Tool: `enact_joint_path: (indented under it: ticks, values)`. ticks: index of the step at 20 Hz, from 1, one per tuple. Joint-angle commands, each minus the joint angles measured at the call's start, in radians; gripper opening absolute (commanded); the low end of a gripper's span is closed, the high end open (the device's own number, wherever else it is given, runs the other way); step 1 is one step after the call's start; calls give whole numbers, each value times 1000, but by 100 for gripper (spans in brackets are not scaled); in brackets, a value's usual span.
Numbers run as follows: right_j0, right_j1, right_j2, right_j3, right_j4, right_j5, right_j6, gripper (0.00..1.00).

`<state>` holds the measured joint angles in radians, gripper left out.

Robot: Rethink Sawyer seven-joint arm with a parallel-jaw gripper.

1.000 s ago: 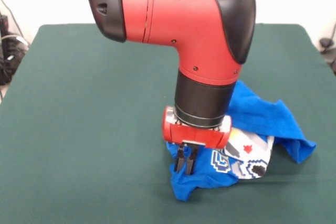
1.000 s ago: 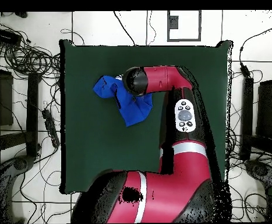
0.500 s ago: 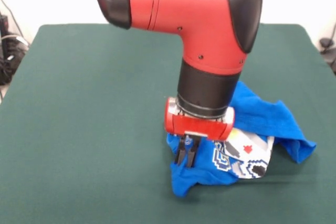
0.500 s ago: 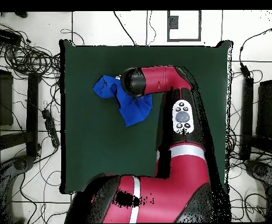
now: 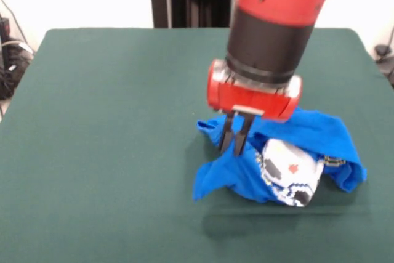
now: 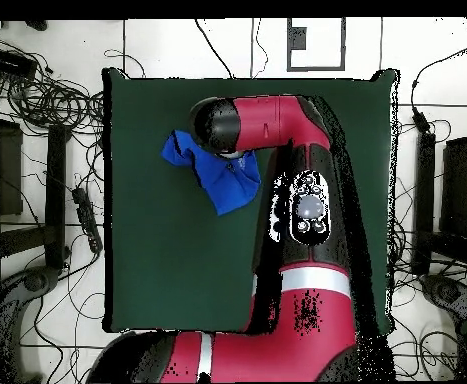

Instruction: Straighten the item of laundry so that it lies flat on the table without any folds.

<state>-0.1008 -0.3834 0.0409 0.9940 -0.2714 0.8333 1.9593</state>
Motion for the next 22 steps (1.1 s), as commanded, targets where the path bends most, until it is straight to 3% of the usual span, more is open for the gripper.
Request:
enact_joint_path:
  ticks: [1,4,11,22]
  values:
    - [23,-75,59,125,97,69,133,0]
    - [35,-80,46,156,127,21,193,0]
    - [28,-71,54,200,165,-45,180,0]
    - [36,-71,32,154,191,33,151,0]
